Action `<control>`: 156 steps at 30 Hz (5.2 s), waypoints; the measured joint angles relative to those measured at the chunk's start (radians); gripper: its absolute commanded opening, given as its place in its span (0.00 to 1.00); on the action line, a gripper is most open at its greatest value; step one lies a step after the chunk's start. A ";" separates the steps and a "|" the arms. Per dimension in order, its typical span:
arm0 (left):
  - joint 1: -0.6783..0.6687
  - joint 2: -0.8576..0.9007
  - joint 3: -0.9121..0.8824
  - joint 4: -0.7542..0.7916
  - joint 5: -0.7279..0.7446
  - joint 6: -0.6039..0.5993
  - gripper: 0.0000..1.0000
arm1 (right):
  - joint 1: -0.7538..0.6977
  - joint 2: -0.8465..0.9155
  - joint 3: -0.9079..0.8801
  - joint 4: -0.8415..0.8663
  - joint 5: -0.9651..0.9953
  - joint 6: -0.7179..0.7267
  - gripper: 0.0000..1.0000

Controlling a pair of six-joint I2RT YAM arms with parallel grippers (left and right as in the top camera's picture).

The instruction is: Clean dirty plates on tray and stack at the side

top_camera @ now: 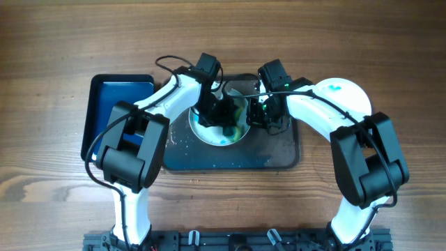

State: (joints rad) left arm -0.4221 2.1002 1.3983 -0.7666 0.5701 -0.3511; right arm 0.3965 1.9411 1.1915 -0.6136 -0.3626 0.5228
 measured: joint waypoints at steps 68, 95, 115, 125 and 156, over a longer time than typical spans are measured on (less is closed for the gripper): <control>0.156 -0.148 0.329 -0.447 -0.650 -0.238 0.04 | -0.509 -0.454 0.139 -0.334 0.418 -0.153 0.04; 0.325 -0.148 0.329 -0.543 -0.609 0.013 0.04 | -0.578 -0.311 0.285 -0.460 0.328 -0.170 0.50; 0.593 -0.101 0.103 -0.384 -0.682 0.182 1.00 | -0.362 -0.348 0.296 -0.450 0.292 -0.202 0.84; 0.593 -0.103 0.122 -0.314 -0.631 0.030 1.00 | -0.362 -0.834 0.302 -0.506 0.158 -0.216 1.00; 0.593 -0.105 0.124 -0.312 -0.620 0.015 1.00 | -0.345 -1.911 -1.183 0.674 0.102 -0.316 1.00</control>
State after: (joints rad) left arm 0.1707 1.9949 1.5227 -1.0790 -0.0494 -0.3359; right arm 0.0517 0.0303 0.0082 0.0605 -0.2604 0.2066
